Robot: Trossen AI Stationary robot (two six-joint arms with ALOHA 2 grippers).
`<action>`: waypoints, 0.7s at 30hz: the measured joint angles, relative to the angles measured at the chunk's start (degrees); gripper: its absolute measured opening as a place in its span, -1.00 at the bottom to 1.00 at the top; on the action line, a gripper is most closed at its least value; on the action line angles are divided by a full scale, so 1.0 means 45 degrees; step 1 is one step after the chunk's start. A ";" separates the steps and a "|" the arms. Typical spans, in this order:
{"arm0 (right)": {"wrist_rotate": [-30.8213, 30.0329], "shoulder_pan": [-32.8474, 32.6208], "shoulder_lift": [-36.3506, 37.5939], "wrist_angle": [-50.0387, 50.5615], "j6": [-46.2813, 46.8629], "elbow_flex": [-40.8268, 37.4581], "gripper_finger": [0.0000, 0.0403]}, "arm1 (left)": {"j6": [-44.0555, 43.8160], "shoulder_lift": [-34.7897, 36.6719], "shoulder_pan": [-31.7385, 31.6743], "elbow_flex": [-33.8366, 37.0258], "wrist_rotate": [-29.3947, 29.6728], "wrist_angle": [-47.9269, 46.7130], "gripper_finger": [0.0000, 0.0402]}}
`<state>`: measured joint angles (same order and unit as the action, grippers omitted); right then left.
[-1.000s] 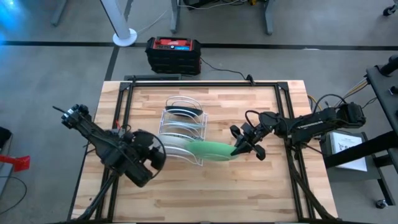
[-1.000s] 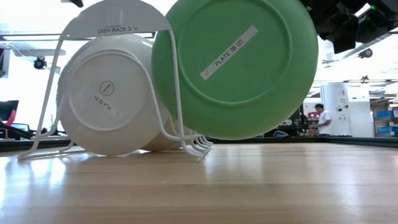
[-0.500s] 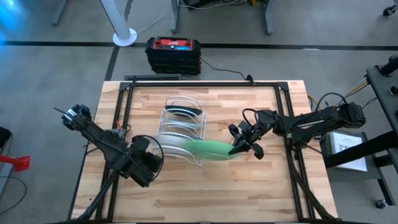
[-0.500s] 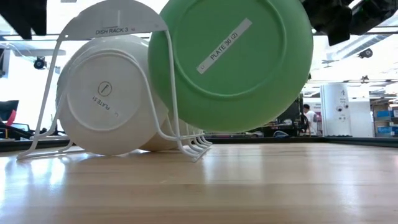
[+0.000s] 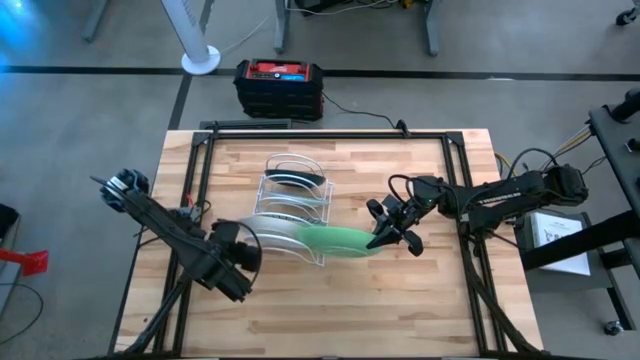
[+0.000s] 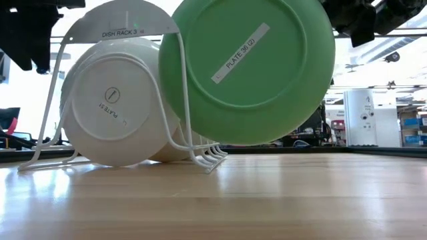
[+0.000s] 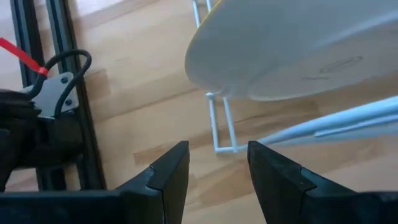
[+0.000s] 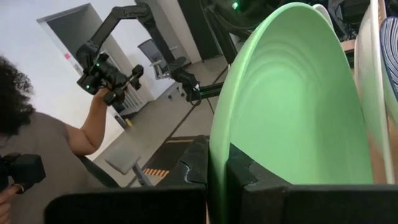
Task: Sort dishes
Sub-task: Put the green plate in the dish rack
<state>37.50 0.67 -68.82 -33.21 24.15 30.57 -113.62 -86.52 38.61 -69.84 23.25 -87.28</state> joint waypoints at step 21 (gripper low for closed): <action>0.0578 0.0044 -0.0005 0.0153 -0.0001 0.0435 -1.00 | -0.0231 -0.1219 0.0023 -0.0618 0.2037 0.0713 -0.24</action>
<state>40.10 0.86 -68.84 -32.52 24.14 32.52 -114.66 -92.01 38.71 -72.62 32.42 -84.07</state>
